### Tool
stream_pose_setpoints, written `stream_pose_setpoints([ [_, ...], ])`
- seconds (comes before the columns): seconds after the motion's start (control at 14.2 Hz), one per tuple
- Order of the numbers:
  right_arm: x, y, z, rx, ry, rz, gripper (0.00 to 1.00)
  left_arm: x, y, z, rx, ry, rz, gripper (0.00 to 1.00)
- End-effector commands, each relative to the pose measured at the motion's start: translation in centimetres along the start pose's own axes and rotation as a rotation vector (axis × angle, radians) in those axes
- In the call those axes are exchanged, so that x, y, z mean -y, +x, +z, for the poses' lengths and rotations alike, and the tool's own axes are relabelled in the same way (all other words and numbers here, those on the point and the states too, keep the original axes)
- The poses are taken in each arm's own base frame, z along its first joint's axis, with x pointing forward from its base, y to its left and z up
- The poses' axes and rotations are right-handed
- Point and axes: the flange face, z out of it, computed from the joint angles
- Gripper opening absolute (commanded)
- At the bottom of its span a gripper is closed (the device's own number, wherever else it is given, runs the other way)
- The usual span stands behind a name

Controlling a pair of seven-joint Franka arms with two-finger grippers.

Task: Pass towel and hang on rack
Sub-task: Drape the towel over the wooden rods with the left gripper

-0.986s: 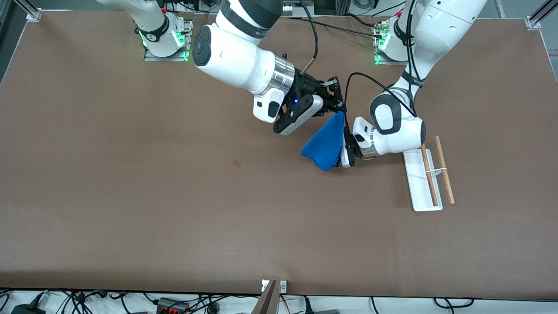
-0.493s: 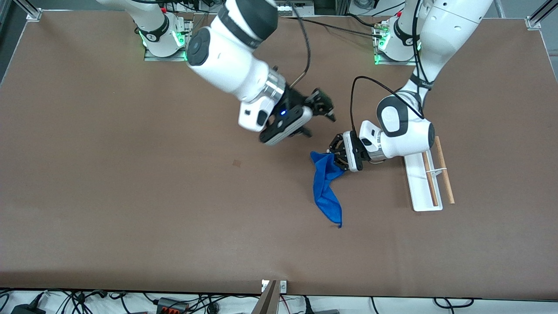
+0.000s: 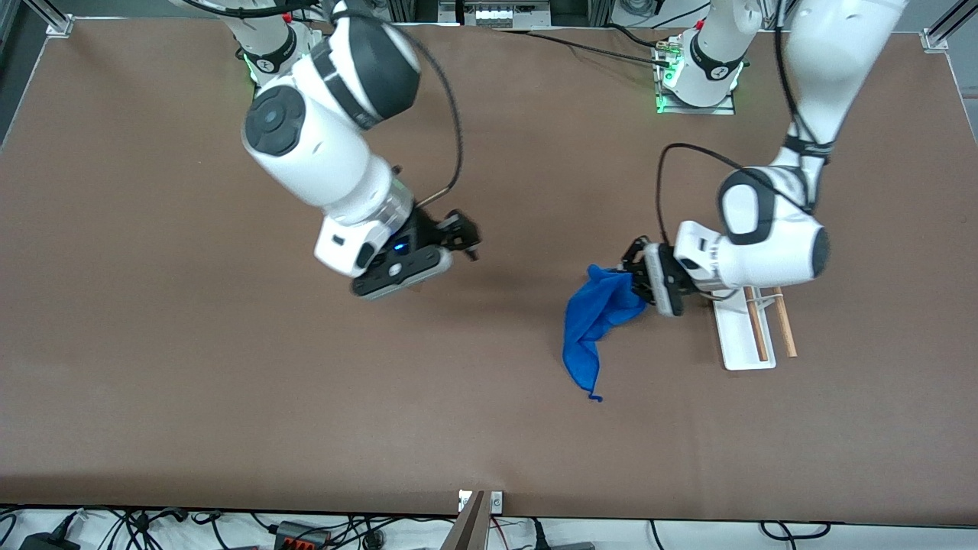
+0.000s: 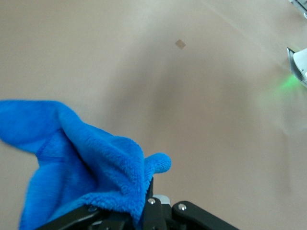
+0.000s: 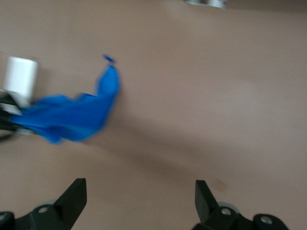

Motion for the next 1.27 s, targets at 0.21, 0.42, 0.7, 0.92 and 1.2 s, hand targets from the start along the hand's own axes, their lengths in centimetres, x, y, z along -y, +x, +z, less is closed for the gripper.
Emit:
stream_pose_setpoints([
  [0.21,-12.0,0.7,-0.9,0.099,-0.164,0.079,1.0,-1.8,2.6,-8.6,0.265,0.091,-0.321,0.01],
  [0.42,-16.5,0.7,-2.3,0.129,-0.214,0.126,1.0,-1.7,1.9,-10.7,0.39,0.204,-0.517,0.01],
  [0.7,-23.2,0.6,-5.5,0.101,-0.222,0.22,1.0,-0.3,-0.4,-13.0,0.477,0.283,-0.589,0.01],
  [0.92,-28.3,-0.8,-8.8,0.129,-0.206,0.315,1.0,1.1,-2.3,-14.7,0.512,0.335,-0.596,0.01],
  [1.2,-30.0,-2.2,-13.4,0.096,-0.222,0.314,1.0,2.7,-4.8,-16.9,0.54,0.381,-0.587,0.01],
])
